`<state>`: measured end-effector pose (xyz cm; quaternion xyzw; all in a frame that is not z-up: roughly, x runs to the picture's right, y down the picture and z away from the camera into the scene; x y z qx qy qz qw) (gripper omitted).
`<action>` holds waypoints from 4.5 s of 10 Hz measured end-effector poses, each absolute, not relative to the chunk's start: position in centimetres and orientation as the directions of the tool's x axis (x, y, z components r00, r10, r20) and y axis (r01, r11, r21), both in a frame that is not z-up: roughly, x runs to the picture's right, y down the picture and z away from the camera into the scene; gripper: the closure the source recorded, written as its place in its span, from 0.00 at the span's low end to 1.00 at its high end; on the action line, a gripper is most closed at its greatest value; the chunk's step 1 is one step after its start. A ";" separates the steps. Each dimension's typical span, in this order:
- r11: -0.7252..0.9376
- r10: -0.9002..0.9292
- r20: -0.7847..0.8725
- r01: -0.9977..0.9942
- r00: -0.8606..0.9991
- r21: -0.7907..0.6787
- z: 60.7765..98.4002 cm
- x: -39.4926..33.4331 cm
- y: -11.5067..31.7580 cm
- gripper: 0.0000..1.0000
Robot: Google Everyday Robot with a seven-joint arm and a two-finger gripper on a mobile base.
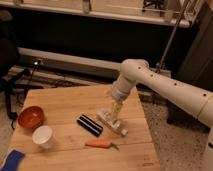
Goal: Place the white sponge in the ceramic cup
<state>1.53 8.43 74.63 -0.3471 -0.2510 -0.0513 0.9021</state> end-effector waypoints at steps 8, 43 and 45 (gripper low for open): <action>0.754 0.082 0.488 0.267 0.869 -0.601 74.6 1.5 8.4 0.20; 0.230 -0.733 0.674 0.967 0.098 0.110 51.9 -42.7 14.2 0.20; 0.200 -0.712 0.697 0.976 0.082 0.090 53.3 -44.0 15.8 0.20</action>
